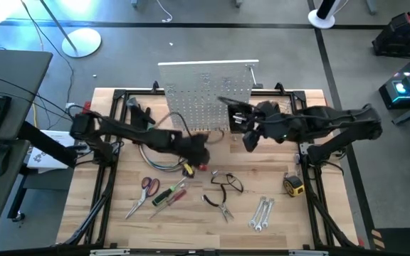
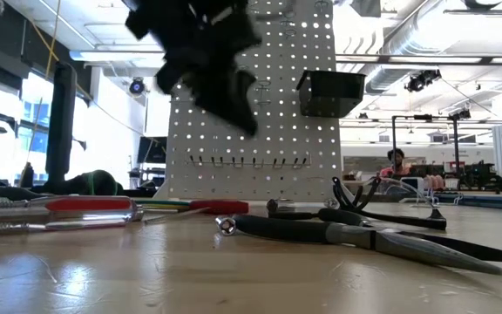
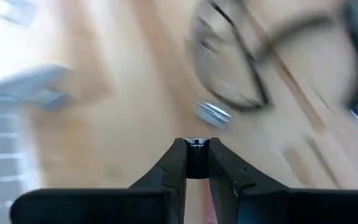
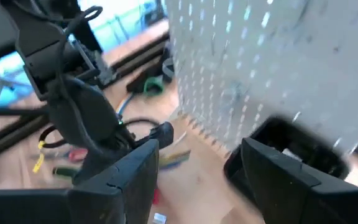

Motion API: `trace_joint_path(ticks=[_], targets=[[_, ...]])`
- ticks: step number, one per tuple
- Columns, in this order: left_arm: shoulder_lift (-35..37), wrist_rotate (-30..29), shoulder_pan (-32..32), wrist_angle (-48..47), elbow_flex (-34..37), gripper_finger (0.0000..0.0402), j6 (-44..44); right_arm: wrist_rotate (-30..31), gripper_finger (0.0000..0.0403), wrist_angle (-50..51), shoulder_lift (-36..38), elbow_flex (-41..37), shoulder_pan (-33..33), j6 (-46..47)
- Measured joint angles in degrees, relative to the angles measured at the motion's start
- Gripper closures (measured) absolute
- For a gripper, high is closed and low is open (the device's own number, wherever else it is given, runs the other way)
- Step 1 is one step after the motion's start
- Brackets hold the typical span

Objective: Hang tools onto peg board
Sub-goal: Put the socket into the black bin on the peg board

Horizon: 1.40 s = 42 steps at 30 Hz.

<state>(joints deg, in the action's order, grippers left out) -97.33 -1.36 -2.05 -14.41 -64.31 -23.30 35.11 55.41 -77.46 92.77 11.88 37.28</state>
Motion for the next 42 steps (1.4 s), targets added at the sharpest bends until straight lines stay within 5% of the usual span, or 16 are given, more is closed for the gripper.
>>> trace_joint_path(ticks=[8, 18, 28, 42], targets=[[5.56, -1.14, 3.66, 24.66, -0.30, 0.0370, 6.34, 5.25, 0.0179, 0.03, 0.14, 3.10, -0.66, -3.90], [-7.49, -8.20, 6.51, 28.13, -17.84, 0.0399, 8.78, 5.25, 0.0179, -0.63, -0.12, 2.99, -1.14, -2.69], [-9.28, -7.91, 8.57, 19.63, -24.74, 0.0400, 10.77, 4.99, 0.0179, -0.80, -0.12, 2.99, -1.07, -2.81], [10.08, -2.58, 4.47, -8.78, -23.67, 0.0401, 16.52, 2.11, 0.0179, 0.20, 0.12, 6.01, 1.51, -5.29]])
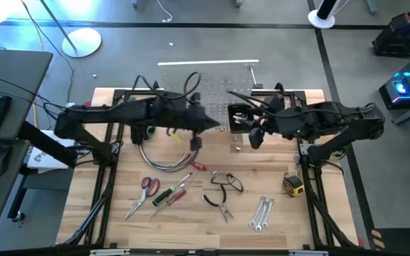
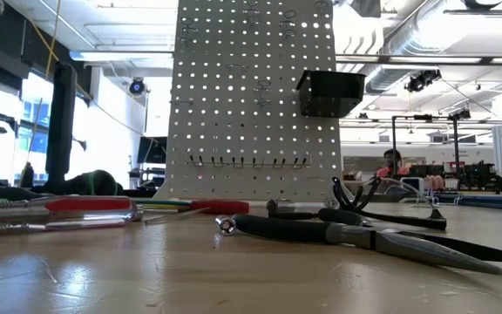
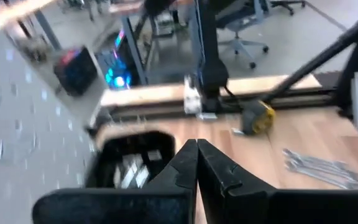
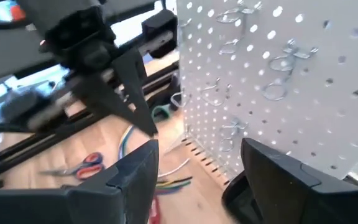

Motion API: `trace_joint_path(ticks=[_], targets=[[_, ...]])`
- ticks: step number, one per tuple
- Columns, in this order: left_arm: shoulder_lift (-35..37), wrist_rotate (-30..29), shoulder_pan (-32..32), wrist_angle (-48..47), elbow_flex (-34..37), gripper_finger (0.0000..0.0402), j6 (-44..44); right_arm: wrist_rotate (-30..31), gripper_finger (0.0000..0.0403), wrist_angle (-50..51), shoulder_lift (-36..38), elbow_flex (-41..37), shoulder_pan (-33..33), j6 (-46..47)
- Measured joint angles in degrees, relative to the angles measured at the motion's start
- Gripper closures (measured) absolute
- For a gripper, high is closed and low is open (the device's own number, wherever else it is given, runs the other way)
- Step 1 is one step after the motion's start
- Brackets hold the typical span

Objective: Hang tools onto peg board
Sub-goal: Put the socket into the black bin on the peg board

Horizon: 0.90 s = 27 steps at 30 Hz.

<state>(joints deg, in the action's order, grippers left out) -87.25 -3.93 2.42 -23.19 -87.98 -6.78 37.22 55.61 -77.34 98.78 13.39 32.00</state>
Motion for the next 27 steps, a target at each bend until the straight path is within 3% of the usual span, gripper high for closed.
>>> trace_joint_path(ticks=[4, 7, 13, 19, 23, 27], targets=[[2.61, -0.15, -1.41, -7.48, 5.39, 0.0400, 6.20, -6.41, 0.0180, 2.94, -0.20, -1.45, 2.08, 5.28], [3.78, -0.05, -2.77, -7.39, 12.67, 0.0393, 12.56, -11.57, 0.0198, 7.73, -0.82, -5.47, 4.98, 11.89], [5.13, 0.66, -6.94, -2.36, 28.46, 0.0366, 25.80, -16.55, 0.0295, 7.25, -0.86, -22.50, 11.71, 26.30], [5.51, 0.86, -10.19, 3.15, 38.05, 0.0351, 36.08, -17.69, 0.0384, -7.45, -0.96, -41.02, 10.28, 39.40], [5.54, 0.82, -11.18, 3.66, 39.54, 0.0348, 38.68, -17.73, 0.0375, -12.61, -1.00, -46.19, 2.84, 34.63], [5.56, 0.83, -11.49, 3.91, 39.56, 0.0348, 38.72, -20.08, 0.0316, -18.54, -1.93, -50.87, -3.56, 23.08]])
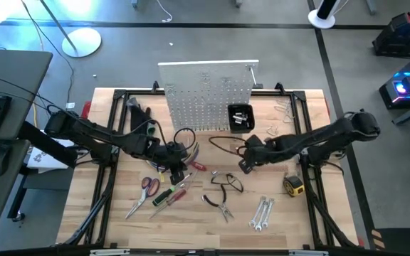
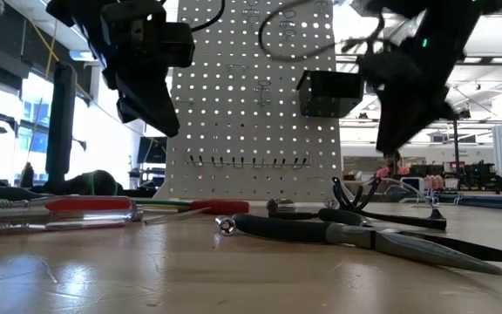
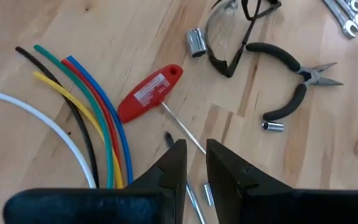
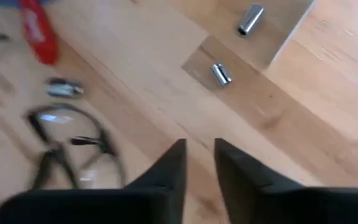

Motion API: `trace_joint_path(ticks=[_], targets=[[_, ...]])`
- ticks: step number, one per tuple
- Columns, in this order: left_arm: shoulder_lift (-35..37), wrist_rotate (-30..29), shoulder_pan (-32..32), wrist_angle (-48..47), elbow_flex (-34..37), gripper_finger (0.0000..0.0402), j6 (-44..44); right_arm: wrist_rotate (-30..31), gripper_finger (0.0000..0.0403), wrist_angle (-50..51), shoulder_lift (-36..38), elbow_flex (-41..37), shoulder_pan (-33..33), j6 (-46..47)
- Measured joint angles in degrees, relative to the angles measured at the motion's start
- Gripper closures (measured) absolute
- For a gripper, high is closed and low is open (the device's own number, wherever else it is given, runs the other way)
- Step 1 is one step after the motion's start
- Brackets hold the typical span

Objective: Hang tools onto peg board
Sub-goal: Put the socket into the black bin on the peg board

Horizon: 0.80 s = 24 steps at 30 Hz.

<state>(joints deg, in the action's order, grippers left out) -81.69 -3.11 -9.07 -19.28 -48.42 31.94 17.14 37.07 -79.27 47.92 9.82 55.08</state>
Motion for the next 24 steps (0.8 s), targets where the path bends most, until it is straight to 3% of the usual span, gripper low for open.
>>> trace_joint_path(ticks=[4, 9, 17, 24], targets=[[0.00, -0.01, 0.01, -0.02, 0.00, 0.0348, 1.68, -2.48, 0.0240, -7.58, -1.32, -2.37, -3.22, -9.93], [0.00, -0.08, 0.01, -0.01, -0.02, 0.0348, 4.29, 3.84, 0.0174, -16.96, -3.38, -4.70, -3.14, -19.09], [0.00, -0.66, 0.01, -0.03, -0.02, 0.0348, 5.52, 10.70, 0.0167, -22.25, -7.77, -10.91, -4.22, -10.31], [0.00, -0.68, 0.01, -0.08, -0.02, 0.0348, 4.73, 13.04, 0.0175, -32.80, -7.80, -14.39, -4.91, -23.93]])
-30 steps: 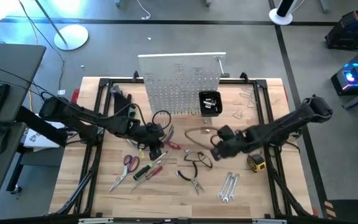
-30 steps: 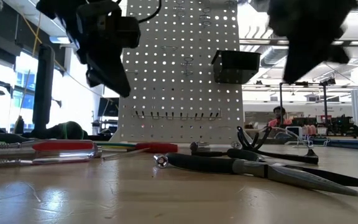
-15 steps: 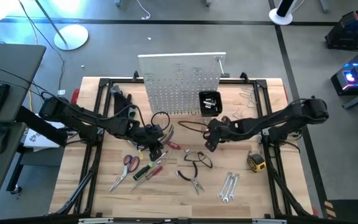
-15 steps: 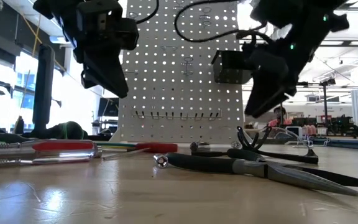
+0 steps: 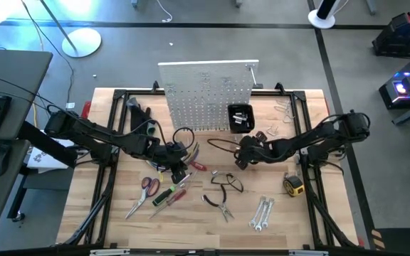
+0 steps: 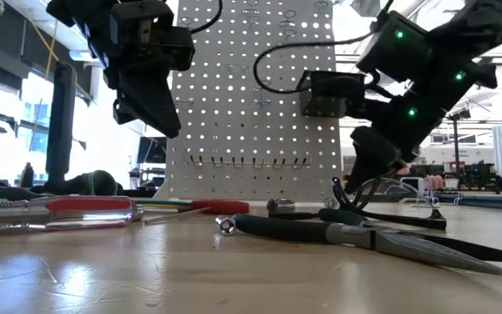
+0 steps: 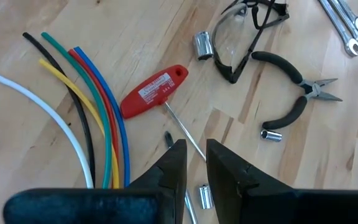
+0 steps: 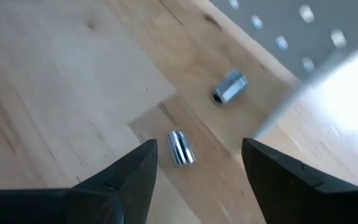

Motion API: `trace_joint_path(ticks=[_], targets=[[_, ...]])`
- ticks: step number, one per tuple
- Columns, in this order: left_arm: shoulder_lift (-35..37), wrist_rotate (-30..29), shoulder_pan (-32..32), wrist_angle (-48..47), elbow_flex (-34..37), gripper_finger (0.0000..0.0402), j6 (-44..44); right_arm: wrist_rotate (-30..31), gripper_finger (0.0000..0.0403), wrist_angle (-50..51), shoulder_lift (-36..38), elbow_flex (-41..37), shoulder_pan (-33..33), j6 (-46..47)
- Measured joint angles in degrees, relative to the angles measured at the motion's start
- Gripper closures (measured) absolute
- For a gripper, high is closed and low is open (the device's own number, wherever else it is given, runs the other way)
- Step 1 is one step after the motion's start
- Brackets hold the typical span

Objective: Hang tools onto peg board
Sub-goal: Put the socket into the black bin on the peg board

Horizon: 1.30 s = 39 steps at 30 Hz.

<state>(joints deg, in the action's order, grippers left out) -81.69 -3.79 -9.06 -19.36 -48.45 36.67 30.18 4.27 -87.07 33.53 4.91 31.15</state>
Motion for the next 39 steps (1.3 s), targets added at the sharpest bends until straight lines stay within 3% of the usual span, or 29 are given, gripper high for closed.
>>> trace_joint_path(ticks=[4, 15, 19, 23, 28, 31, 39], targets=[[0.00, 0.09, 0.00, -0.04, 0.00, 0.0348, -0.77, -2.55, 0.0175, -3.36, -0.48, -1.40, -2.02, -6.53], [-0.02, 1.70, 0.02, -0.03, 0.00, 0.0348, 0.65, -15.17, 0.0175, -12.79, -5.59, -1.91, -7.72, -10.76], [-0.02, 1.75, 0.02, -0.04, 0.00, 0.0348, 1.19, -16.79, 0.0183, -13.07, -7.46, -1.56, -7.99, -10.73], [-0.02, 1.75, 0.02, -0.04, 0.00, 0.0348, 2.01, -16.88, 0.0231, -12.41, -7.53, -1.49, -7.87, -8.95], [-0.02, 1.70, 0.04, -0.04, 0.00, 0.0348, 1.44, -20.38, 0.0365, -8.24, -5.21, -0.55, -7.90, -7.03], [-0.02, 1.49, 0.37, 0.00, 0.00, 0.0348, 1.24, -23.76, 0.0378, -3.47, -1.95, 1.13, -7.49, -5.75], [-0.02, 0.22, 0.85, -0.04, 0.00, 0.0348, 1.16, -21.08, 0.0403, 4.77, 6.49, 8.71, -6.72, -9.49]])
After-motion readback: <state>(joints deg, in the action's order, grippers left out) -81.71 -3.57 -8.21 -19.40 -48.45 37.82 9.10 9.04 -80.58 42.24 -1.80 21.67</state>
